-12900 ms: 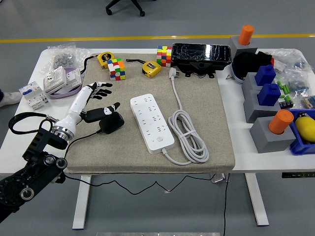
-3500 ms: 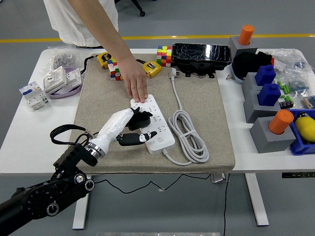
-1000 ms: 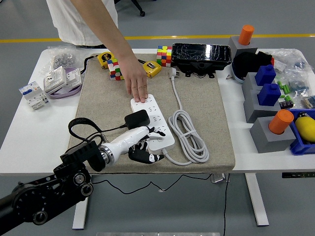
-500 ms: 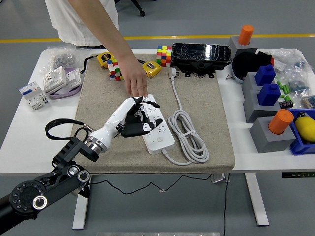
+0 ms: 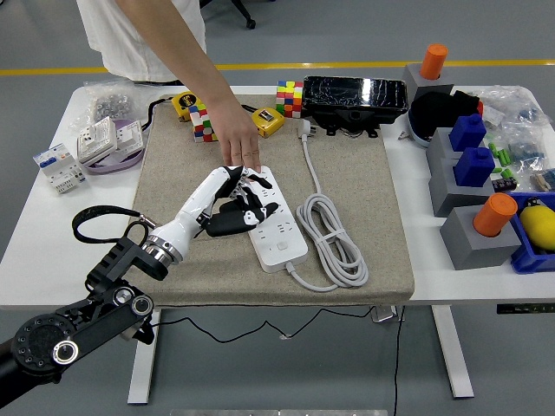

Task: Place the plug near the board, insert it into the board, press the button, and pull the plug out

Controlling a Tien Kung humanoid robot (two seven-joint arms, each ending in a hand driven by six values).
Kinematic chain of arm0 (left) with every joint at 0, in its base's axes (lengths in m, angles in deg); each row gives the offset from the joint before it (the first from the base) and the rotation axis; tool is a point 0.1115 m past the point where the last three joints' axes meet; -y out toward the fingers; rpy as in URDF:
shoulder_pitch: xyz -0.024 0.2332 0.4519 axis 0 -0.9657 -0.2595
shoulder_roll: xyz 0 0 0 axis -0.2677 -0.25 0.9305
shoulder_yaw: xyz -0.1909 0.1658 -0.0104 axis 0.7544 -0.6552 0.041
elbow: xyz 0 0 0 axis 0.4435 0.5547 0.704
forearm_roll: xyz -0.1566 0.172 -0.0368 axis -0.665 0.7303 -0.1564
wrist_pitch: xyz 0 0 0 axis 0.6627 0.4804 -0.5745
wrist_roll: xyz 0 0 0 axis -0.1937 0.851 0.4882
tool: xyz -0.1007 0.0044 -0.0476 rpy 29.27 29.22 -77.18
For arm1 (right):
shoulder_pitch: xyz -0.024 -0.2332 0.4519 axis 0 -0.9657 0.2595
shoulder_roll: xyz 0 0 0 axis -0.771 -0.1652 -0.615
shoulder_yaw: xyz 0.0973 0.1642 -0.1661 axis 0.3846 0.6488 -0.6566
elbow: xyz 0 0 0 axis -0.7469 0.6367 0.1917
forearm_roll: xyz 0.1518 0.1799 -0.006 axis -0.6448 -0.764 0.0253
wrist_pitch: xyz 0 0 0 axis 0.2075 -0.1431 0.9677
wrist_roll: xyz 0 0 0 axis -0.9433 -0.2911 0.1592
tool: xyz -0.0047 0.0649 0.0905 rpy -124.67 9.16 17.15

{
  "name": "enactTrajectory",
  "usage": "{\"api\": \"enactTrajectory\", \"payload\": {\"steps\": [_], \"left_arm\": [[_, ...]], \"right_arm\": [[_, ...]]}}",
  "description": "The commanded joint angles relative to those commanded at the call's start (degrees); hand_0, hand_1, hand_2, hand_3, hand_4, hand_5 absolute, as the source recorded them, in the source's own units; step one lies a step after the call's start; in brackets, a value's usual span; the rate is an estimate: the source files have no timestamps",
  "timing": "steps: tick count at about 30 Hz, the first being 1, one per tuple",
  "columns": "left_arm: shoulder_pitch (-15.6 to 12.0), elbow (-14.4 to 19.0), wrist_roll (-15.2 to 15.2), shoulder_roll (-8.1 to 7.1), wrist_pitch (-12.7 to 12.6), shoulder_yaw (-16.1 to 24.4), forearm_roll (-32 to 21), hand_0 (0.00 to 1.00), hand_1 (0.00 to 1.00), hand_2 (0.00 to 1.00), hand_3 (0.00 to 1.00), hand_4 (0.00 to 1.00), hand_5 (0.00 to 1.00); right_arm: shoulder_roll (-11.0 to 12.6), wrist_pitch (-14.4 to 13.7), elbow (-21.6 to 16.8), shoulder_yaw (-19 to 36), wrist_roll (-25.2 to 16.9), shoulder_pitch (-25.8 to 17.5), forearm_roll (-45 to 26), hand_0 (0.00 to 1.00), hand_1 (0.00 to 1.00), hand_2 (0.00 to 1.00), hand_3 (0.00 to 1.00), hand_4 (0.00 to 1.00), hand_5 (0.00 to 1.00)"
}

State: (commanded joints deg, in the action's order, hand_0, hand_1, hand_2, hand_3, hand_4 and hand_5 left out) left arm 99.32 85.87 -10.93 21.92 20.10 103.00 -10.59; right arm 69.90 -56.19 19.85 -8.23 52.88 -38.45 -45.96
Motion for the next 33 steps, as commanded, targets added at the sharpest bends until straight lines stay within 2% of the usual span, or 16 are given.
{"api": "enactTrajectory", "payload": {"steps": [1, 2, 7, 8, 9, 13, 14, 18, 19, 20, 23, 28, 33], "left_arm": [[0.0, -0.2, -0.3, 0.03, 0.0, 0.0, 0.4, 0.278, 0.281, 0.414, 0.538, 0.775, 0.262], [0.1, -0.4, -0.7, 0.05, 0.1, 0.2, 0.8, 0.344, 0.360, 0.473, 0.563, 0.764, 0.246], [0.7, 0.1, -1.5, -0.26, 0.7, 0.3, 1.5, 0.344, 0.360, 0.473, 0.563, 0.764, 0.246], [0.8, 0.3, -2.1, -0.36, 1.1, 0.2, 2.1, 0.200, 0.154, 0.281, 0.585, 0.762, 0.239], [0.9, 0.6, -3.0, -0.51, 1.7, 0.1, 3.0, 0.200, 0.154, 0.281, 0.585, 0.762, 0.239], [0.9, 1.8, -7.9, -0.90, 5.5, -0.3, 8.5, 0.200, 0.154, 0.281, 0.585, 0.762, 0.239], [0.9, 2.0, -8.9, -0.98, 6.2, -0.4, 9.5, 0.099, 0.048, 0.128, 0.654, 0.782, 0.221], [1.1, 4.2, -15.6, -1.68, 12.9, -1.0, 12.3, 0.099, 0.048, 0.128, 0.654, 0.782, 0.221], [1.1, 4.5, -16.5, -1.78, 13.7, -1.2, 12.7, 0.099, 0.048, 0.128, 0.654, 0.782, 0.221], [1.3, 4.7, -18.0, -1.90, 15.1, -1.3, 13.2, 0.082, 0.053, 0.128, 0.721, 0.781, 0.225], [1.6, 4.8, -20.8, -2.01, 18.0, -1.5, 14.3, 0.082, 0.053, 0.128, 0.721, 0.781, 0.225], [2.1, 4.3, -21.3, -2.02, 19.6, -2.4, 14.5, 0.082, 0.053, 0.128, 0.689, 0.765, 0.232], [2.9, 3.1, -21.5, -1.45, 19.6, -3.9, 14.1, 0.082, 0.053, 0.128, 0.704, 0.764, 0.232]], "right_arm": [[0.1, 0.0, 0.0, -0.1, 0.0, 0.0, 0.0, 0.576, 0.634, 0.620, 0.554, 0.897, 0.426], [0.1, 0.0, -0.1, -0.2, 0.0, 0.1, 0.0, 0.576, 0.634, 0.620, 0.554, 0.897, 0.426], [0.3, 0.0, -0.2, -0.6, 0.0, 0.3, 0.0, 0.576, 0.634, 0.620, 0.554, 0.897, 0.426], [0.4, 0.0, -0.2, -0.6, 0.0, 0.3, 0.0, 0.574, 0.635, 0.621, 0.553, 0.897, 0.425], [0.4, 0.0, -0.2, -0.7, 0.0, 0.4, -0.1, 0.574, 0.635, 0.621, 0.553, 0.897, 0.425], [0.8, 0.0, -0.3, -1.1, 0.0, 0.6, -0.1, 0.574, 0.635, 0.621, 0.553, 0.897, 0.425], [0.8, 0.0, -0.3, -1.1, 0.0, 0.7, -0.1, 0.576, 0.634, 0.621, 0.553, 0.897, 0.426], [1.2, 0.1, -0.4, -1.7, 0.0, 0.9, -0.1, 0.576, 0.634, 0.621, 0.553, 0.897, 0.426], [1.2, 0.1, -0.4, -1.9, 0.0, 0.9, -0.1, 0.576, 0.634, 0.621, 0.553, 0.897, 0.426], [1.2, 0.1, -0.3, -2.0, 0.0, 0.9, -0.2, 0.576, 0.634, 0.620, 0.553, 0.897, 0.426], [1.3, 0.1, -0.4, -2.5, 0.0, 1.1, -0.2, 0.576, 0.634, 0.620, 0.553, 0.897, 0.426], [1.5, 0.1, -0.8, -2.8, 0.0, 1.4, -0.1, 0.576, 0.634, 0.621, 0.553, 0.897, 0.426], [1.7, 0.1, -0.9, -3.3, 0.0, 1.4, -0.3, 0.577, 0.634, 0.621, 0.553, 0.896, 0.426]]}}
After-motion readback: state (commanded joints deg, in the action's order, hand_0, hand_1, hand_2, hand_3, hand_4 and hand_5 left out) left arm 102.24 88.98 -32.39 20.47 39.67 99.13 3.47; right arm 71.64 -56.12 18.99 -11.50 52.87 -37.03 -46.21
